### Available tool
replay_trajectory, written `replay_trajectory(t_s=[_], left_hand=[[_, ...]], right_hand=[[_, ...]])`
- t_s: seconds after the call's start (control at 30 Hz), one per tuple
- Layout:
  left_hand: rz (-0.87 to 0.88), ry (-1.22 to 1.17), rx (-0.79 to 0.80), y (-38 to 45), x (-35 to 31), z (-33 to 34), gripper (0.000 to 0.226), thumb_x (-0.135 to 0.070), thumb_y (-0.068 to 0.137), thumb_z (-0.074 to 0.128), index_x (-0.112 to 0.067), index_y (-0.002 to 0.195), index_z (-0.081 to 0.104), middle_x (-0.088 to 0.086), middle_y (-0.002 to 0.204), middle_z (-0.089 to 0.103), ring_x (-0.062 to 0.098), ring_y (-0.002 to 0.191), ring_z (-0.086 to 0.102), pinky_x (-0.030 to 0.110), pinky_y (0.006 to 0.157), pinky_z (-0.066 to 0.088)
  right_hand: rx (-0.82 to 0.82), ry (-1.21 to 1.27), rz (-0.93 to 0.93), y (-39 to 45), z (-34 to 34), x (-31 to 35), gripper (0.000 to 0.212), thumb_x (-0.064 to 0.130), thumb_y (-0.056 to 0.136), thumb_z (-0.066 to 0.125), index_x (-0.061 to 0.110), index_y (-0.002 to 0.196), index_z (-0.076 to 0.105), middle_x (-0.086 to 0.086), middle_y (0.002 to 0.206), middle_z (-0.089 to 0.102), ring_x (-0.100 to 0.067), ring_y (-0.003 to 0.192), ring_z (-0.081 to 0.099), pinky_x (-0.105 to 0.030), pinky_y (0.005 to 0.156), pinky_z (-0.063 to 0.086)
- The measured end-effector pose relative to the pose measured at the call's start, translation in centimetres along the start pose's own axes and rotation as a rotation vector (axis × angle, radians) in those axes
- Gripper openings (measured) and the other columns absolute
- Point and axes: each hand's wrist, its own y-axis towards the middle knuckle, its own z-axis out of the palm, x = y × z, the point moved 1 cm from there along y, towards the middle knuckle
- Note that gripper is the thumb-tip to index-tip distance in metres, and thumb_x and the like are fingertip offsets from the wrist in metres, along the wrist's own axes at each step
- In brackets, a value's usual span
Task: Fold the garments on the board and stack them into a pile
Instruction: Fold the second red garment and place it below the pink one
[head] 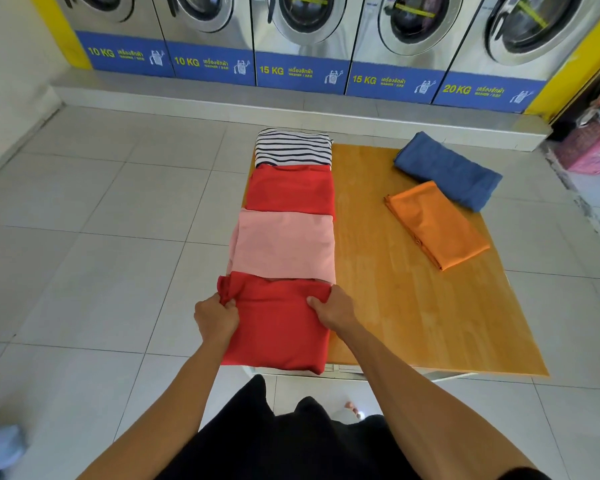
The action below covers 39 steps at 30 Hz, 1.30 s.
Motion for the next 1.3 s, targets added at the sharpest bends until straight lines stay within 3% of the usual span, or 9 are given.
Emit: replay_trajectory(t_s=[0.2,0.33,0.43,0.67,0.83,1.17,1.3], left_hand=[[-0.061,0.268,0.070,-0.2,0.3,-0.3,0.040,-0.037,0.093,0.052,-0.001,0.110,0.060,0.021,0.113,0.056,0.040,0.111,0.051,0.048,0.092,0.044],[-0.049,0.193,0.082,0.0,-0.2,-1.1,0.056,-0.029,0.087,0.054,0.002,0.132,0.042,0.021,0.124,0.055,0.040,0.114,0.053,0.054,0.096,0.044],[0.085,0.202,0.008,-0.3,-2.2,-1.7,0.066,-0.020,0.087,0.053,-0.001,0.145,0.030,0.022,0.137,0.046,0.039,0.125,0.043,0.051,0.102,0.037],[0.321,0.095,0.066,-0.6,-10.0,0.6,0.050,-0.017,0.088,0.055,-0.006,0.137,0.048,0.015,0.140,0.046,0.031,0.132,0.039,0.043,0.108,0.035],[0.422,0.064,0.159,-0.8,-15.4,4.0,0.044,-0.015,0.088,0.056,-0.010,0.131,0.054,0.011,0.134,0.052,0.028,0.127,0.045,0.037,0.107,0.036],[0.583,0.224,0.397,0.4,-25.9,11.1,0.035,-0.014,0.090,0.054,-0.007,0.123,0.061,0.012,0.128,0.057,0.027,0.124,0.049,0.031,0.102,0.038],[0.619,0.286,0.425,2.0,-31.7,14.4,0.037,-0.014,0.091,0.055,-0.007,0.128,0.060,0.012,0.131,0.058,0.026,0.120,0.054,0.029,0.097,0.039]], right_hand=[[-0.027,0.008,0.007,-0.1,0.2,-0.5,0.060,0.040,0.089,0.070,0.005,0.134,0.052,-0.014,0.130,0.062,-0.033,0.121,0.058,-0.041,0.099,0.049],[-0.216,-0.092,-0.020,-0.8,-0.4,0.8,0.049,0.041,0.087,0.065,0.008,0.123,0.056,-0.012,0.121,0.063,-0.033,0.118,0.055,-0.044,0.090,0.052],[-0.304,-0.044,-0.080,-0.8,-1.7,2.7,0.040,0.029,0.089,0.060,0.012,0.124,0.056,-0.010,0.126,0.058,-0.031,0.122,0.047,-0.044,0.092,0.047],[-0.286,0.103,-0.158,0.7,-4.5,4.2,0.030,0.024,0.085,0.060,0.016,0.114,0.064,-0.005,0.123,0.063,-0.026,0.117,0.057,-0.043,0.092,0.053],[-0.305,0.160,-0.141,2.8,-7.8,3.0,0.028,0.018,0.089,0.060,0.011,0.117,0.063,-0.005,0.124,0.062,-0.018,0.102,0.057,-0.030,0.080,0.047],[-0.351,0.216,-0.094,10.0,-18.3,2.1,0.019,0.019,0.089,0.061,0.015,0.106,0.066,-0.003,0.105,0.067,-0.027,0.101,0.065,-0.045,0.089,0.054],[-0.396,0.259,-0.089,14.0,-23.4,1.8,0.019,0.018,0.089,0.060,0.013,0.106,0.067,-0.006,0.109,0.069,-0.026,0.105,0.063,-0.037,0.087,0.050]])
